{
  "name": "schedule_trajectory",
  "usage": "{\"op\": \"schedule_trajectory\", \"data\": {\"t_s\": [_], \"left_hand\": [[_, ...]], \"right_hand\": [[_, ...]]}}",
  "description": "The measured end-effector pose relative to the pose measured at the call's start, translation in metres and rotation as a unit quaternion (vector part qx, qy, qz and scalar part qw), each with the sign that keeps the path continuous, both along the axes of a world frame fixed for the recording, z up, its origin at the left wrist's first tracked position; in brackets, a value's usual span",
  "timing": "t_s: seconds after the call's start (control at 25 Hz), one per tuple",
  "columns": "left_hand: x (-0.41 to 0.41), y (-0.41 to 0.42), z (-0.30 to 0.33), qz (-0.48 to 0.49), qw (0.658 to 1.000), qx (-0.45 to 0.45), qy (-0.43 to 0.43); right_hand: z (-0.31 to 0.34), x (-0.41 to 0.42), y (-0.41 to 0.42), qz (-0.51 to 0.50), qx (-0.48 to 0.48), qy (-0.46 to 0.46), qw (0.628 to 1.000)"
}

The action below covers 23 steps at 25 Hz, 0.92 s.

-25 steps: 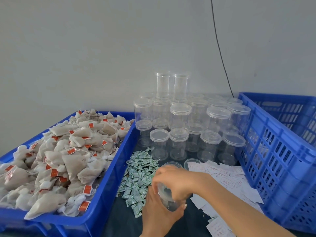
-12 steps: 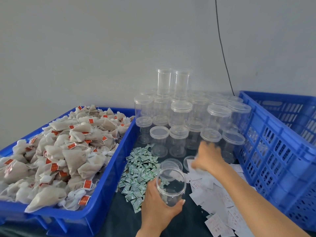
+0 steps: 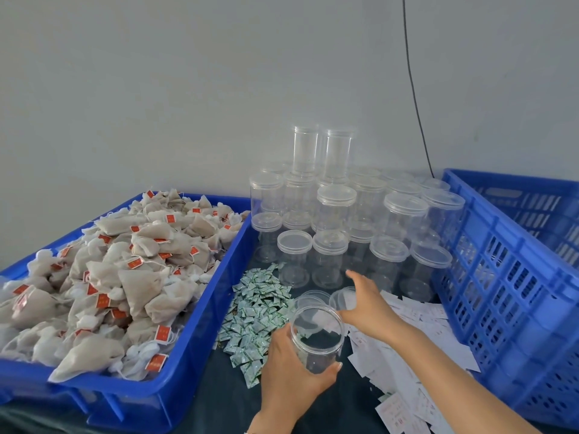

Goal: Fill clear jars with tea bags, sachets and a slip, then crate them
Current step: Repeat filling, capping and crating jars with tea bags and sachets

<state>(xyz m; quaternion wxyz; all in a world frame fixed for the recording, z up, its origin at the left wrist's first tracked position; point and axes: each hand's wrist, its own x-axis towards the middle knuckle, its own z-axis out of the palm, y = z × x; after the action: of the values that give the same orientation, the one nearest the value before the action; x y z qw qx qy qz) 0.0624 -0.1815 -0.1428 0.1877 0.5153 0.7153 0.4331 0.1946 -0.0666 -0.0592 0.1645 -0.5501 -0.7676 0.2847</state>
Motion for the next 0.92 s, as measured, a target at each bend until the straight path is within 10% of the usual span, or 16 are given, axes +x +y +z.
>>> {"op": "schedule_trajectory", "data": {"t_s": [0.6, 0.92], "left_hand": [[-0.078, -0.007, 0.020, 0.145, 0.973, 0.127, -0.127], [-0.091, -0.002, 0.007, 0.108, 0.976, 0.082, -0.169]], "right_hand": [[0.095, -0.193, -0.042, 0.194, 0.225, 0.012, 0.955], [0.073, -0.273, -0.054, 0.243, 0.053, 0.007, 0.968]]}}
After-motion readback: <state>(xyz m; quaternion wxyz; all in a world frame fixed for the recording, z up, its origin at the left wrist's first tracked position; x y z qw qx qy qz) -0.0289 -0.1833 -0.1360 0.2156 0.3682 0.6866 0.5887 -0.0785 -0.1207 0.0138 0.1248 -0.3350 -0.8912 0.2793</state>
